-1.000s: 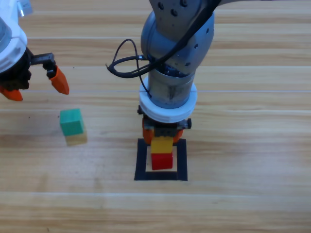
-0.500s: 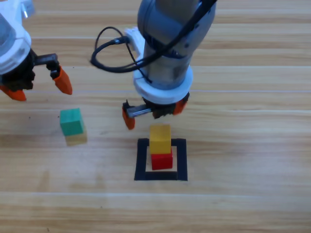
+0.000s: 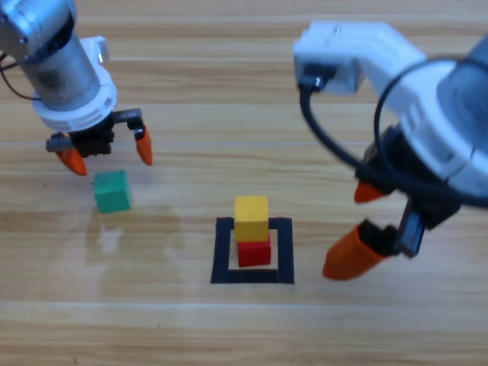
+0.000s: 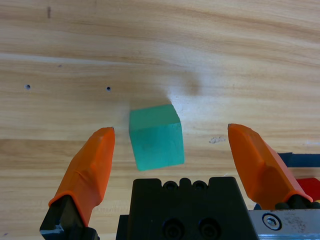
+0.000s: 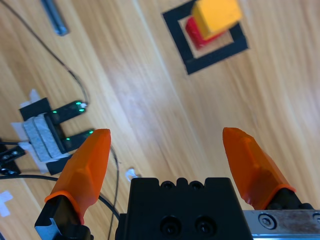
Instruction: Stack the blocks in the rectangular block: red at the bottom, yellow in the middle, green on top
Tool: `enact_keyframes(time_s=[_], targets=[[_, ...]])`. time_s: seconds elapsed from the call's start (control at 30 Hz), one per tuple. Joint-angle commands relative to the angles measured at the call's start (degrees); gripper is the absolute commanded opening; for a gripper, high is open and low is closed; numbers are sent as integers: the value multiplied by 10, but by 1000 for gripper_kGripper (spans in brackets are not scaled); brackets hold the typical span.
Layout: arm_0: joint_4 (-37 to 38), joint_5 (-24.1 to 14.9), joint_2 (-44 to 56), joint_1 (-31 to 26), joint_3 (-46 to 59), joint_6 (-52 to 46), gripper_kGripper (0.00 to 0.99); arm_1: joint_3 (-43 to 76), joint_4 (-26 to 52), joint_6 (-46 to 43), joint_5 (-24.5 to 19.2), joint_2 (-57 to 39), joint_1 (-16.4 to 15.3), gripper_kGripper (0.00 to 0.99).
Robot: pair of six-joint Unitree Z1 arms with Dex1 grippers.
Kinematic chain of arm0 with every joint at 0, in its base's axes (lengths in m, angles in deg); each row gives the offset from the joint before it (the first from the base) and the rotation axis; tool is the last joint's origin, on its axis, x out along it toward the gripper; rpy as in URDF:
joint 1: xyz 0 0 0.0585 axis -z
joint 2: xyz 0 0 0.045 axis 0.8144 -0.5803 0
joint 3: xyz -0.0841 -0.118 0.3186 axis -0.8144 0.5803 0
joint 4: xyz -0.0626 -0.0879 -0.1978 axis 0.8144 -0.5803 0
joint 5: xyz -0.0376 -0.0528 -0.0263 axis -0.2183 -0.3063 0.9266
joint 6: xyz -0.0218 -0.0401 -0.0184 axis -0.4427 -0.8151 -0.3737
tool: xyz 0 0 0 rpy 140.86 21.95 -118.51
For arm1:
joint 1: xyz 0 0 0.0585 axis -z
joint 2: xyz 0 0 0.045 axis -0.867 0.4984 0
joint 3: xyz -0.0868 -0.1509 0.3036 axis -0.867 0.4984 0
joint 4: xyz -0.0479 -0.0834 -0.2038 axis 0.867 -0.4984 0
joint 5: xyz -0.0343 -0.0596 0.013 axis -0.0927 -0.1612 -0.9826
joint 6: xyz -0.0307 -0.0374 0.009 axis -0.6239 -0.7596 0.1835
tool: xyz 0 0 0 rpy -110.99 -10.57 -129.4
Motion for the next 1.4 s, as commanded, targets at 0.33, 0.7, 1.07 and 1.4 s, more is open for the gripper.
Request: enact_keyframes(time_s=[0.33,0.7,1.07,1.4], targets=[[-7,-36,-79,25,3,-46,960,126,144,-20,47,-54,16,990],[-8,-47,-84,36,14,-76,897,106,139,-24,54,-114,16,990],[-23,-46,-55,51,29,-74,334,76,103,-33,56,-115,11,990],[-96,-48,2,129,-114,41,89,84,98,-33,56,-117,11,990]])
